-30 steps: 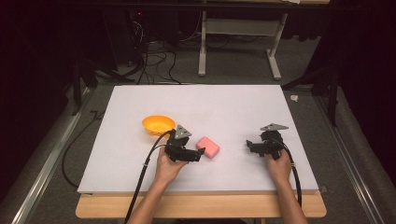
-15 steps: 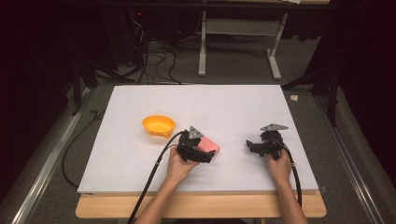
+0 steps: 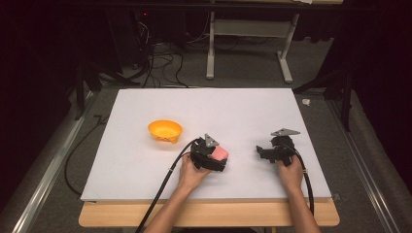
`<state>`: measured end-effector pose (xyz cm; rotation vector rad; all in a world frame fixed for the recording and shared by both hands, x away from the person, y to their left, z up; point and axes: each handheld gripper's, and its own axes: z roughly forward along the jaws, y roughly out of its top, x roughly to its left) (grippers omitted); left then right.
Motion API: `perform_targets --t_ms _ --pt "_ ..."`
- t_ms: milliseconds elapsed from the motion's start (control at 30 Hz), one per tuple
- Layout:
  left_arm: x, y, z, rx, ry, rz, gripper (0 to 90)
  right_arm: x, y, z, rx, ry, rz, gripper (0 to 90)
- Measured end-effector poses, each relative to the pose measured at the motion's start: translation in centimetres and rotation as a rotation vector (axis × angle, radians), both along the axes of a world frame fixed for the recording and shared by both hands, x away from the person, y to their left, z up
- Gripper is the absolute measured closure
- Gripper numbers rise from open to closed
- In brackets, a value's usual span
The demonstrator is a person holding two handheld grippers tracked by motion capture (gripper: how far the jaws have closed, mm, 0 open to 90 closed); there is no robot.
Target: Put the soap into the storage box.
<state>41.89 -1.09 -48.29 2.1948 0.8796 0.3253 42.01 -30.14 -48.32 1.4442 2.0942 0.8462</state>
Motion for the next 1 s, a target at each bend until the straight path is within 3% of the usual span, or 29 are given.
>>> perform_targets --t_ms 233,633,1000 --pt "-0.1 -0.1 0.0 0.022 -0.002 -0.002 13.4 0.0 0.0 0.0 0.000 0.001 -0.001 15.9" --pt "-0.1 0.1 0.1 0.025 0.000 -0.023 13.6 0.0 0.0 0.0 -0.001 0.001 0.000 16.0" --pt "-0.5 1.1 1.4 -0.020 0.018 -0.045 13.6 0.0 0.0 0.0 -0.001 0.001 0.000 15.9"
